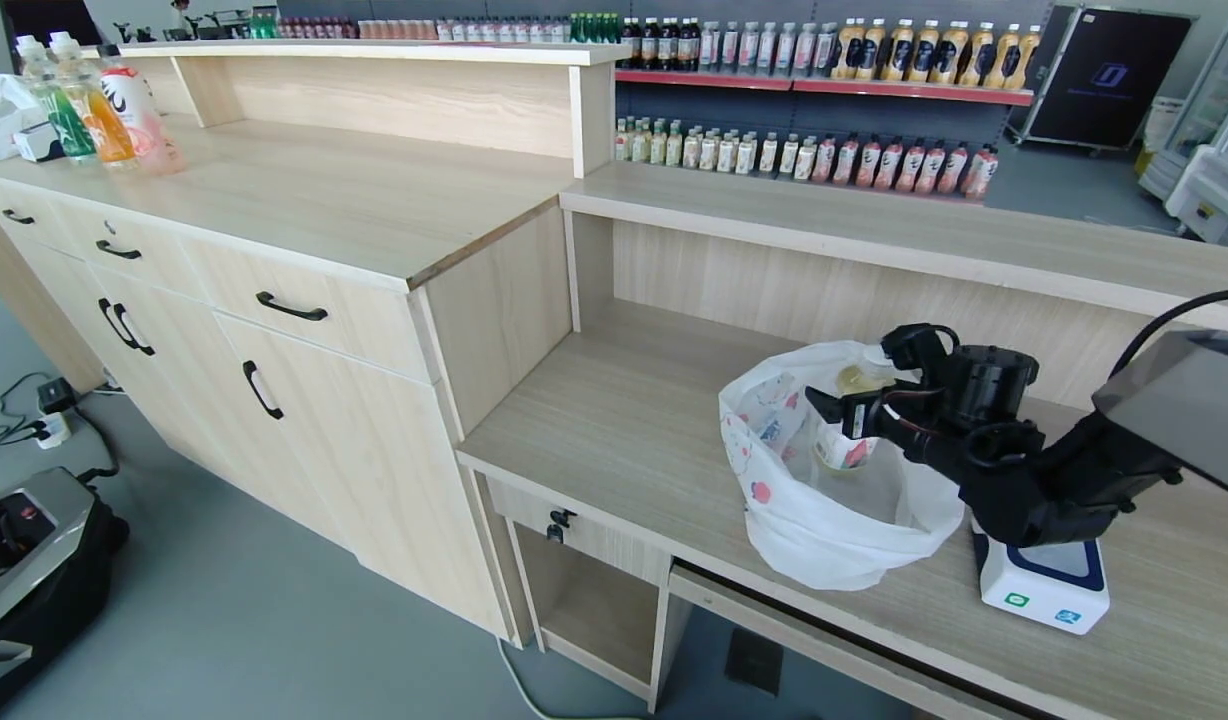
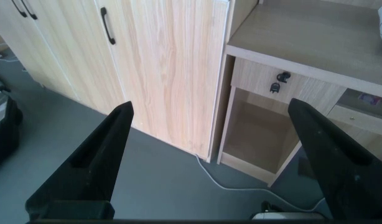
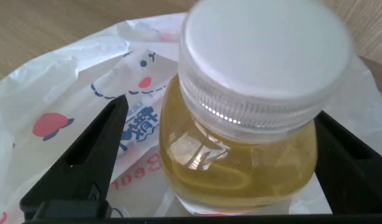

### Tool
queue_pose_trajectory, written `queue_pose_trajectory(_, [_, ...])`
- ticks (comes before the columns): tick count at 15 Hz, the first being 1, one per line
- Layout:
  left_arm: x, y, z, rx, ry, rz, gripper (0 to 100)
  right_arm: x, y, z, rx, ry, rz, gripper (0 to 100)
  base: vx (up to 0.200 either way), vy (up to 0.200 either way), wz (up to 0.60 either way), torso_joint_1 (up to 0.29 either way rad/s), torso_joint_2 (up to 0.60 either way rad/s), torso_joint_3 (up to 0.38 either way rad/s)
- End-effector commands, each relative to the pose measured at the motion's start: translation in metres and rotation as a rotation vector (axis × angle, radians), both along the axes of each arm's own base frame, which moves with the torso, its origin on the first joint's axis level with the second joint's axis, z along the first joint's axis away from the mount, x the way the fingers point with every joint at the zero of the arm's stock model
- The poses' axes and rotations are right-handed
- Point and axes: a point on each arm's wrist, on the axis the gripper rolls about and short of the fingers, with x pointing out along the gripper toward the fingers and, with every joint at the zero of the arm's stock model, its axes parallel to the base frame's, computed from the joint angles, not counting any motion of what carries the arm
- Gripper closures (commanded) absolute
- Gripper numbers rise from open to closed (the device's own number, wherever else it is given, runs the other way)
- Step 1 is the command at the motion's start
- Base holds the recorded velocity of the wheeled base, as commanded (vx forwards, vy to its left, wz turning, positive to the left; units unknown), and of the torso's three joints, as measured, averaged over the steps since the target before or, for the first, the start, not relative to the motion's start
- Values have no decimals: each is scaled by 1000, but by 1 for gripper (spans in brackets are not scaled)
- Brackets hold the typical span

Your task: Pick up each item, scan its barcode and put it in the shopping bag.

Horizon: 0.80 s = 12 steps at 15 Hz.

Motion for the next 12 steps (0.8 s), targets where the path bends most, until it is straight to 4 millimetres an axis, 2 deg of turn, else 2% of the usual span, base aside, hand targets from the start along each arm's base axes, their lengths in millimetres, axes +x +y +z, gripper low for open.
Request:
queue_pose_trajectory(1, [0, 0, 0, 0, 0, 1, 0, -32, -4, 62, 6, -84, 17, 0, 0, 0, 0, 0, 0, 0])
queue_pose_trajectory(2, [0, 0, 0, 0, 0, 1, 0, -57, -10, 88, 5, -97, 5, 0, 0, 0, 0, 0, 0, 0])
queue_pose_trajectory(3, [0, 0, 0, 0, 0, 1, 0, -83, -21, 102, -7, -93, -19, 0, 0, 0, 0, 0, 0, 0])
queue_pose_trajectory(4, [0, 0, 0, 0, 0, 1, 0, -103, -30, 107, -54, -97, -41, 0, 0, 0, 0, 0, 0, 0])
queue_pose_trajectory(6, [0, 0, 0, 0, 0, 1, 0, -133, -62, 108, -193, -95, -140, 0, 0, 0, 0, 0, 0, 0])
queue_pose_trajectory(7, [0, 0, 0, 0, 0, 1, 0, -142, -70, 110, -237, -84, -172, 0, 0, 0, 0, 0, 0, 0])
queue_pose_trajectory(8, [0, 0, 0, 0, 0, 1, 0, -155, -78, 119, -277, -83, -234, 0, 0, 0, -600, 2, 7, 7])
queue_pose_trajectory(11, [0, 0, 0, 0, 0, 1, 0, -172, -88, 145, -292, -98, -478, 0, 0, 0, -600, 1, -1, 1])
queue_pose_trajectory(12, [0, 0, 0, 0, 0, 1, 0, -173, -90, 150, -294, -100, -506, 0, 0, 0, -600, 12, 2, 2])
